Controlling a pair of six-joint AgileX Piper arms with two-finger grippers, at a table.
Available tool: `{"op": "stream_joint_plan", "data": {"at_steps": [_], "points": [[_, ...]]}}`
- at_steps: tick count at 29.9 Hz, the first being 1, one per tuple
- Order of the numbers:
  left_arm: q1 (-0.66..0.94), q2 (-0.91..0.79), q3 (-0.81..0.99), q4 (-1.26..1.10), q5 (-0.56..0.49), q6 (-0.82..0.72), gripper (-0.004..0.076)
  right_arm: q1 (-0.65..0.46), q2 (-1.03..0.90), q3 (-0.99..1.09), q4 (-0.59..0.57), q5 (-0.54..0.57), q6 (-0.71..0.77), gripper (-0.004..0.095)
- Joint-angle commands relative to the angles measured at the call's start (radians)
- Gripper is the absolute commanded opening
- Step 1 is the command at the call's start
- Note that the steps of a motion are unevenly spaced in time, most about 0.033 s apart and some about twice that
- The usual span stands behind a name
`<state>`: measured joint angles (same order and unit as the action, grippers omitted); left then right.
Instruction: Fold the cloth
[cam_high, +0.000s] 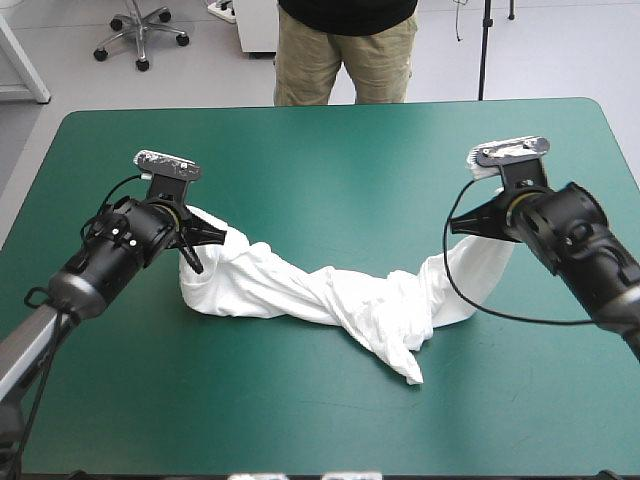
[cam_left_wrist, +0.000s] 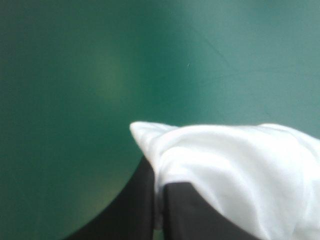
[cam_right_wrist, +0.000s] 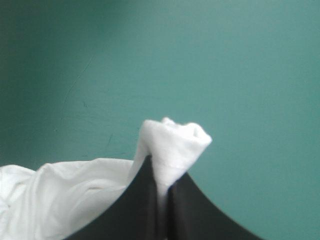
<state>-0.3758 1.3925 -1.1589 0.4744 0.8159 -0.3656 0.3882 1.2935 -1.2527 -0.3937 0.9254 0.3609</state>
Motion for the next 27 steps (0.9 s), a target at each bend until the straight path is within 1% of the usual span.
{"op": "stream_joint_plan", "data": {"at_steps": [1, 2, 5, 7, 9, 10, 15, 21, 23, 24, 25, 26, 27], "points": [[0.072, 0.046, -0.027, -0.054, -0.059, -0.008, -0.0009, -0.085, 0.079, -0.052, 0.11, -0.082, -0.02, -0.0017], [0.095, 0.066, -0.027, -0.092, -0.059, 0.002, -0.0009, -0.112, 0.103, -0.062, 0.169, -0.091, -0.053, -0.0017], [0.14, 0.109, -0.027, -0.176, -0.085, 0.066, -0.0009, -0.205, 0.189, -0.096, 0.38, -0.101, -0.237, -0.0017], [0.151, 0.128, -0.027, -0.176, -0.11, 0.105, -0.0009, -0.251, 0.242, -0.121, 0.465, -0.101, -0.29, -0.0017], [0.158, 0.149, -0.027, -0.172, -0.136, 0.108, -0.0009, -0.289, 0.29, -0.151, 0.526, -0.101, -0.31, -0.0018], [0.158, 0.154, -0.027, -0.172, -0.146, 0.108, -0.0009, -0.306, 0.316, -0.165, 0.542, -0.101, -0.322, -0.0017], [0.158, 0.226, -0.027, -0.177, -0.178, 0.096, -0.0009, -0.358, 0.426, -0.228, 0.545, -0.097, -0.329, -0.0017], [0.158, 0.284, -0.027, -0.194, -0.193, 0.022, -0.0009, -0.368, 0.513, -0.276, 0.531, -0.088, -0.325, -0.001], [0.158, 0.288, -0.027, -0.194, -0.196, 0.022, -0.0008, -0.368, 0.52, -0.285, 0.531, -0.081, -0.334, 0.0046], [0.158, 0.288, -0.027, -0.187, -0.196, 0.022, -0.0003, -0.368, 0.521, -0.287, 0.531, -0.081, -0.345, 0.0092], [0.158, 0.288, -0.027, -0.18, -0.198, 0.035, 0.0015, -0.368, 0.521, -0.287, 0.531, -0.091, -0.361, 0.0178], [0.158, 0.288, -0.029, -0.18, -0.198, 0.065, 0.0047, -0.368, 0.521, -0.289, 0.531, -0.094, -0.361, 0.0242], [0.158, 0.288, -0.036, -0.197, -0.184, 0.104, 0.0105, -0.368, 0.521, -0.291, 0.531, -0.094, -0.355, 0.031]]}}
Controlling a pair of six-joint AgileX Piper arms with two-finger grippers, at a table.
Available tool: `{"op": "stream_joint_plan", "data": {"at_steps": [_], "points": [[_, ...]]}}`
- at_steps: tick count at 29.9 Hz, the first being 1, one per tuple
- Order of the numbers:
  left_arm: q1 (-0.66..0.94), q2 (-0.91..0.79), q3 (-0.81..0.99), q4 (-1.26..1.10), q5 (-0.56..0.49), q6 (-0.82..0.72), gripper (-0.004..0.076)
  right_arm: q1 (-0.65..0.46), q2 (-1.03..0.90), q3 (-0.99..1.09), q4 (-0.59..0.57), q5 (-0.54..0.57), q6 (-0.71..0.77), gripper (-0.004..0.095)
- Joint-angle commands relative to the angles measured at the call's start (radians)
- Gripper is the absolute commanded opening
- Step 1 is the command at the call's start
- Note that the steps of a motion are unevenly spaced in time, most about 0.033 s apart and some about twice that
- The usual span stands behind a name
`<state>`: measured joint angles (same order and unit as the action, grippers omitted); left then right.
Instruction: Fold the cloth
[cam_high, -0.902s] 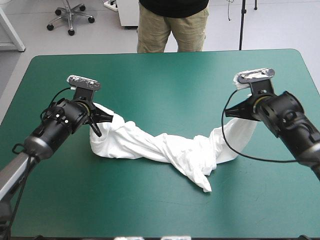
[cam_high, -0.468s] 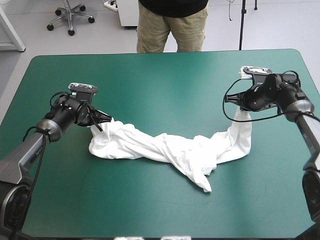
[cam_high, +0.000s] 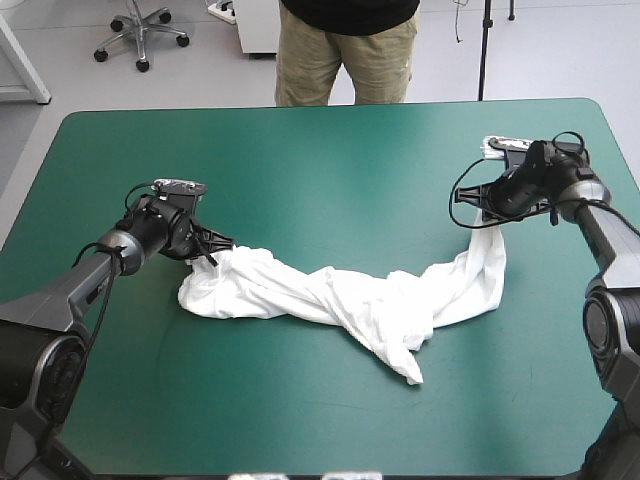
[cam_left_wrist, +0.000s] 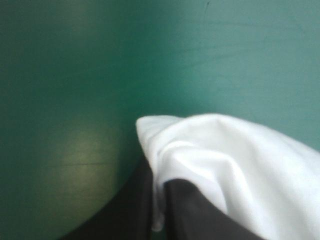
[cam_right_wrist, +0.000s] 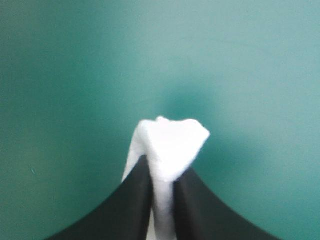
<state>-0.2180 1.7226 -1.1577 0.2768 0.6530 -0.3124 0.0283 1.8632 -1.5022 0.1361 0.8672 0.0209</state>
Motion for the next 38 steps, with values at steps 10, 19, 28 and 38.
{"op": "stream_joint_plan", "data": {"at_steps": [10, 19, 28, 38], "points": [[0.0, -0.083, -0.26, -0.092, 0.256, 0.213, 0.055, -0.008, -0.097, -0.142, 0.031, 0.105, -0.021, 0.0484], [0.0, -0.358, -0.283, -0.086, 0.356, 0.221, 0.0545, -0.008, -0.328, -0.142, 0.006, 0.236, -0.038, 0.046], [0.0, -0.511, -0.039, -0.111, 0.389, 0.221, 0.0545, -0.008, -0.515, -0.032, -0.033, 0.266, -0.029, 0.0458], [0.0, -0.428, 0.102, -0.205, 0.245, 0.215, 0.0545, -0.006, -0.537, 0.034, -0.032, 0.278, -0.015, 0.0458]]}}
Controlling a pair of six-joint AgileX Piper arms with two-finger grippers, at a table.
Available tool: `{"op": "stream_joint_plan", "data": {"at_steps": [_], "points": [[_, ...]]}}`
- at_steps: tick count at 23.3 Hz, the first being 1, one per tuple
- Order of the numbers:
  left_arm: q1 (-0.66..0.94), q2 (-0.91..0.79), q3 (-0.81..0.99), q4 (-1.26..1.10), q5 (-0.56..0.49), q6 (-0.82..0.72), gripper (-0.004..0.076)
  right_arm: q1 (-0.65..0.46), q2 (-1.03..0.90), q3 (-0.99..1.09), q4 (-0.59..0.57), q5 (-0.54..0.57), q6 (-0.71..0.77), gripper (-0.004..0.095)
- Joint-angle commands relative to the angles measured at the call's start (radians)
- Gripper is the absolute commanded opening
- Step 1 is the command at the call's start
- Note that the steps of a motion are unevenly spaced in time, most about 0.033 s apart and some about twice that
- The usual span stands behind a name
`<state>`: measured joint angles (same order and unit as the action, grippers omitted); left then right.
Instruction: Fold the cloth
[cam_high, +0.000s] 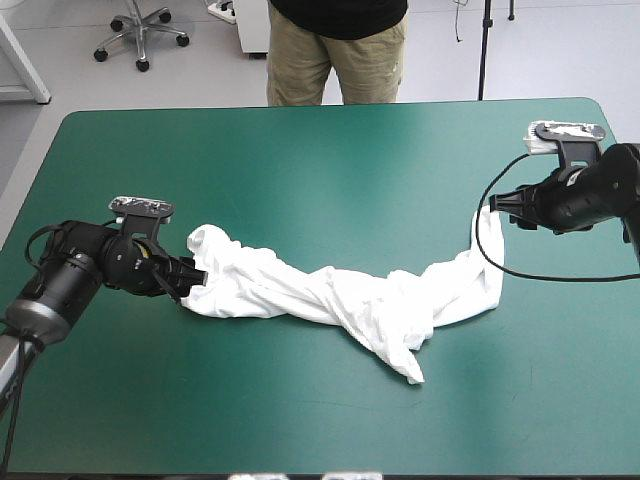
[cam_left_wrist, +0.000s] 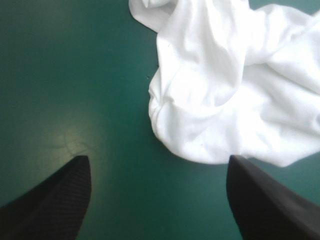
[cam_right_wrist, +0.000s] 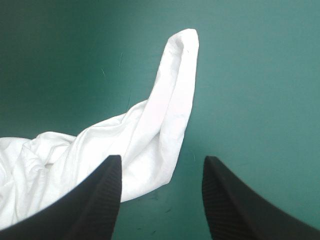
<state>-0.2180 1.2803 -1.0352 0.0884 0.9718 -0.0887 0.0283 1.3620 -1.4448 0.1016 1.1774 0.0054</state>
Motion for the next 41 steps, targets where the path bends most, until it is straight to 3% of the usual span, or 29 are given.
{"op": "stream_joint_plan", "data": {"at_steps": [1, 16, 17, 18, 19, 20, 23, 29, 31, 35, 41], "points": [[0.0, 0.037, -0.021, -0.016, -0.082, -0.009, 0.0545, -0.006, -0.035, -0.023, 0.005, -0.032, 0.001, 0.0458], [0.0, 0.384, -0.021, -0.077, -0.102, 0.009, 0.0526, -0.006, -0.035, -0.023, 0.035, 0.012, -0.005, 0.0458], [0.0, 0.402, -0.021, -0.081, -0.094, 0.011, 0.0421, 0.0, -0.037, -0.023, 0.066, 0.038, -0.011, 0.0458], [0.0, 0.409, -0.021, -0.081, -0.094, 0.011, 0.0253, 0.04, -0.05, -0.023, 0.07, 0.069, -0.013, 0.0458], [0.0, 0.409, -0.021, -0.077, -0.096, 0.011, 0.0148, 0.074, -0.059, -0.021, 0.068, 0.071, -0.013, 0.0458], [0.0, 0.409, -0.021, -0.069, -0.108, 0.014, -0.0008, 0.154, -0.08, -0.011, 0.052, 0.071, -0.011, 0.0454], [0.0, 0.409, -0.021, -0.05, -0.118, 0.014, -0.0008, 0.333, -0.125, 0.05, -0.01, 0.071, 0.039, 0.0425], [0.0, 0.409, -0.021, -0.047, -0.131, 0.014, -0.0007, 0.552, -0.16, 0.247, 0.047, 0.057, 0.113, 0.0474], [0.0, 0.409, -0.021, -0.051, -0.134, 0.014, -0.0007, 0.618, -0.151, 0.287, 0.016, 0.019, 0.142, 0.0474], [0.0, 0.409, -0.021, -0.051, -0.12, 0.014, -0.0007, 0.725, -0.133, 0.357, -0.102, -0.063, 0.246, 0.0473], [0.0, 0.409, -0.021, -0.051, -0.11, 0.014, -0.0007, 0.79, -0.065, 0.493, -0.12, -0.216, 0.323, 0.0473]]}}
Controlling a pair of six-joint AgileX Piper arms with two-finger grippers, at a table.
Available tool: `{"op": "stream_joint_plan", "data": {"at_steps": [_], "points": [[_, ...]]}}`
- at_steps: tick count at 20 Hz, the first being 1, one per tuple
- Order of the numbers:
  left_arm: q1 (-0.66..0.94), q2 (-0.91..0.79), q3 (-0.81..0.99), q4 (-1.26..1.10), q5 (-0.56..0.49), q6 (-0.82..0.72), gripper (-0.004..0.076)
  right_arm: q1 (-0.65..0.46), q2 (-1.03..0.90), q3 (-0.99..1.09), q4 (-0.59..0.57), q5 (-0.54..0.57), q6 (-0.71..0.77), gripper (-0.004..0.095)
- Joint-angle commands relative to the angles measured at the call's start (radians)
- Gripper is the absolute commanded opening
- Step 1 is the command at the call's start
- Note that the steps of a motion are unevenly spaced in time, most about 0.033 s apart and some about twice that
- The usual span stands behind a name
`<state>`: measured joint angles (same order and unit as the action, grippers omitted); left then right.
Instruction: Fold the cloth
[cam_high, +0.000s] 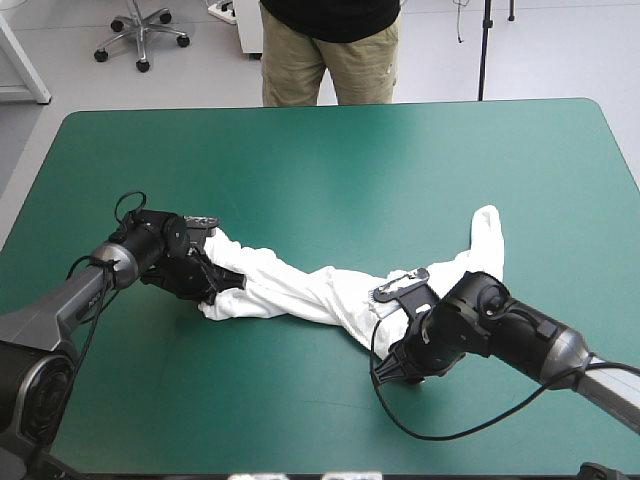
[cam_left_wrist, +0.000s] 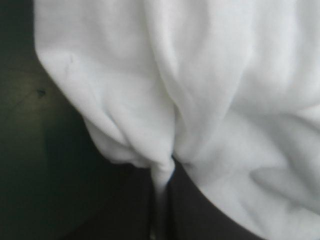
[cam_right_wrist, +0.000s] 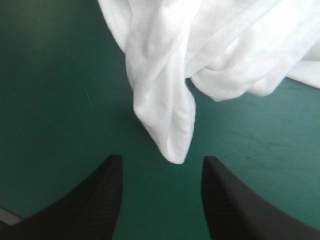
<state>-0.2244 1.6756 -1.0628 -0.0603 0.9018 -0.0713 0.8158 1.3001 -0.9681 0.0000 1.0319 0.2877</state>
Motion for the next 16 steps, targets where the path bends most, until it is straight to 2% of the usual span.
{"op": "stream_joint_plan", "data": {"at_steps": [1, 8, 13, 16], "points": [[0.007, 0.014, 0.007, 0.096, -0.035, -0.004, -0.0007, 0.003, 0.011, 0.043, -0.03, -0.093, 0.073, 0.0473], [0.007, 0.014, 0.007, 0.094, -0.033, 0.014, -0.0007, 0.003, 0.121, 0.106, -0.023, -0.208, 0.093, 0.0472], [0.007, 0.014, 0.007, 0.094, -0.033, 0.014, -0.0007, 0.003, 0.216, 0.106, 0.048, -0.22, 0.089, 0.0443], [0.007, 0.014, 0.007, 0.096, -0.033, 0.014, -0.0007, 0.003, 0.223, 0.106, 0.059, -0.221, 0.082, 0.01]]}}
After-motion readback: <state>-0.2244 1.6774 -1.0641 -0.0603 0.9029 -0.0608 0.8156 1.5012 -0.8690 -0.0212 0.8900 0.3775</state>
